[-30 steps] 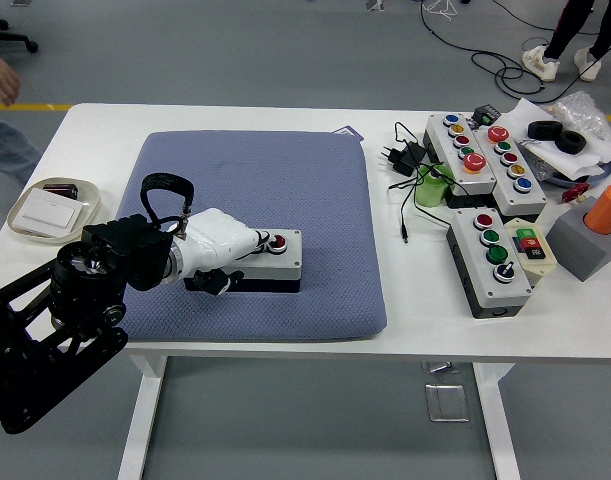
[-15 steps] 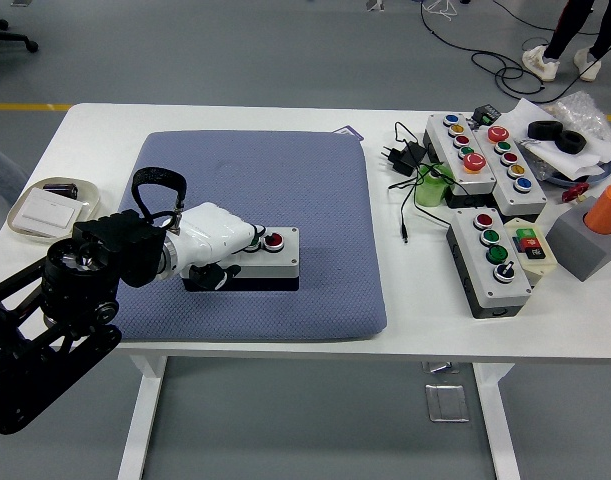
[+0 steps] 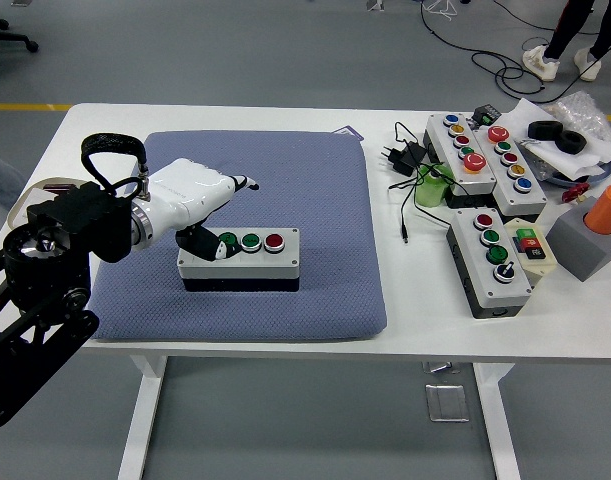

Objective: Pick up the button,place it on the desk,press the button,press the button

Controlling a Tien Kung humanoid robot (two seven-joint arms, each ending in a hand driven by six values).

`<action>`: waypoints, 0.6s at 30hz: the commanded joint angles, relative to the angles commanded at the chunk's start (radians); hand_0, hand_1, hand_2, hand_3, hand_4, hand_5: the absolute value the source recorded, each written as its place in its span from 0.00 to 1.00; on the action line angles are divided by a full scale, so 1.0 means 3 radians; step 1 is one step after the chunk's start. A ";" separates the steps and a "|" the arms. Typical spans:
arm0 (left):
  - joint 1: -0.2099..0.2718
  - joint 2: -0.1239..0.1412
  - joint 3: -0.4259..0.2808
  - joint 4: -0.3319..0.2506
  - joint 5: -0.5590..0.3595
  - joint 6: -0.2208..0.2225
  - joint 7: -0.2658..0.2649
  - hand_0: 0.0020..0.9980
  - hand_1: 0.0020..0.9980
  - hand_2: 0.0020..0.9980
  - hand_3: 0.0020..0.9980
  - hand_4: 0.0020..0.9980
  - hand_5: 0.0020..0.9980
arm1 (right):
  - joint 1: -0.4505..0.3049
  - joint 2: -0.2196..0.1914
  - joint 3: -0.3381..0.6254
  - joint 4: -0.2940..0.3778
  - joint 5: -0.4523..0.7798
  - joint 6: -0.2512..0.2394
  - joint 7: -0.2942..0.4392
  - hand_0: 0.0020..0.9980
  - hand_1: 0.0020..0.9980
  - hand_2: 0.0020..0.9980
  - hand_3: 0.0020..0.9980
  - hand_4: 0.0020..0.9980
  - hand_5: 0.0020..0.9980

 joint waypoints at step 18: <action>0.0212 -0.0136 -0.0480 0.0705 -0.1371 0.2162 -0.0792 0.79 0.89 0.96 0.94 0.80 1.00 | -0.0003 0.0007 0.0013 0.0000 -0.0022 0.0002 -0.0011 0.63 0.47 0.53 0.58 0.27 0.01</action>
